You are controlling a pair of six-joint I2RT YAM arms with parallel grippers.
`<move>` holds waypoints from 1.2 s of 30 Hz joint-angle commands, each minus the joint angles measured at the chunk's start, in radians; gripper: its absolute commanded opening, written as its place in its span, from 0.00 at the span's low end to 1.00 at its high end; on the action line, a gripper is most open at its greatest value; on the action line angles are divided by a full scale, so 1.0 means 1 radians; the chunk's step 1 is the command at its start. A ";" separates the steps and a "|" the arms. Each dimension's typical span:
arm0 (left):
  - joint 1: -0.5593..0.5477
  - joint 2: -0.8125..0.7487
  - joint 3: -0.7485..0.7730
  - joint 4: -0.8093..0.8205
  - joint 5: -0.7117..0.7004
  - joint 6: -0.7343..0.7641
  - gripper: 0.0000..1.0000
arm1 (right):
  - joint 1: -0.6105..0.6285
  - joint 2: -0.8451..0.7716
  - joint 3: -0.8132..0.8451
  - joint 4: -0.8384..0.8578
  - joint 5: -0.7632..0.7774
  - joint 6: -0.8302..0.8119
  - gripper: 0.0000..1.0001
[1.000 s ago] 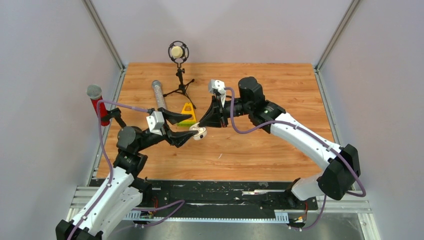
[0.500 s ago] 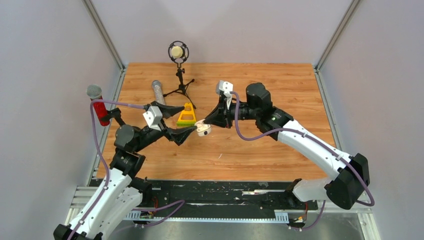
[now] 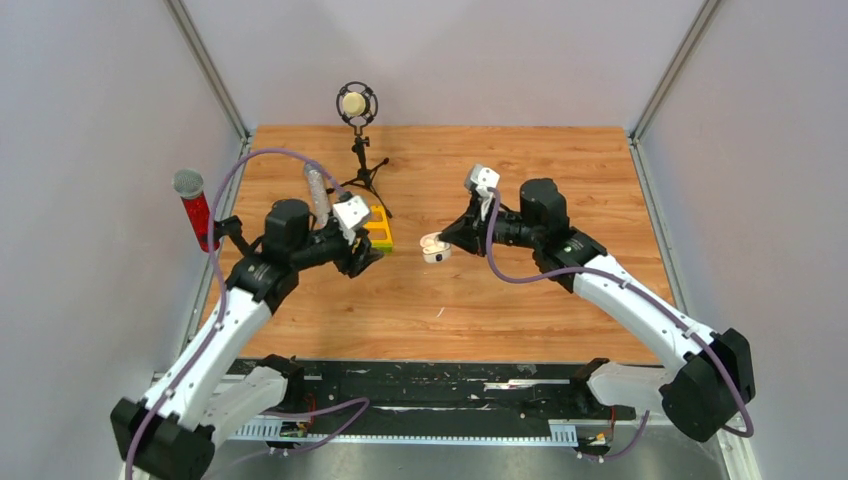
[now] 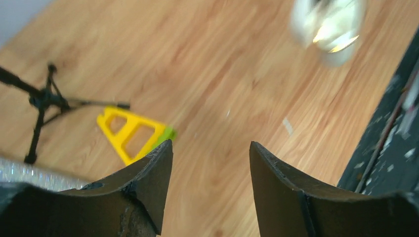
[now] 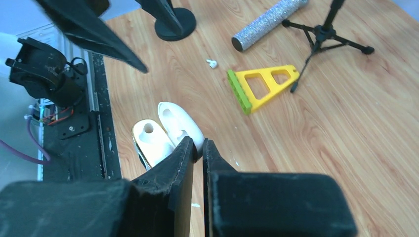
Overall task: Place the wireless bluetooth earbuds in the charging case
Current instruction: Pick up the earbud from the center of the board.
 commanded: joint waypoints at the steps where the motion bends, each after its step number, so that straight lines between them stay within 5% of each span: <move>1: 0.017 0.189 0.077 -0.367 -0.165 0.370 0.64 | -0.031 -0.099 -0.039 0.058 0.005 -0.016 0.00; 11: 0.088 0.500 0.052 -0.188 -0.469 0.505 0.63 | -0.032 -0.192 -0.061 0.082 0.027 -0.039 0.00; 16: 0.224 0.645 0.176 -0.232 -0.338 0.455 0.65 | -0.032 -0.218 -0.063 0.075 0.049 -0.053 0.00; 30: 0.266 0.847 0.214 -0.113 -0.269 0.401 0.71 | -0.032 -0.190 -0.049 0.028 0.073 -0.083 0.00; 36: 0.268 0.884 0.245 -0.182 -0.229 0.493 0.55 | -0.032 -0.190 -0.047 0.012 0.092 -0.092 0.00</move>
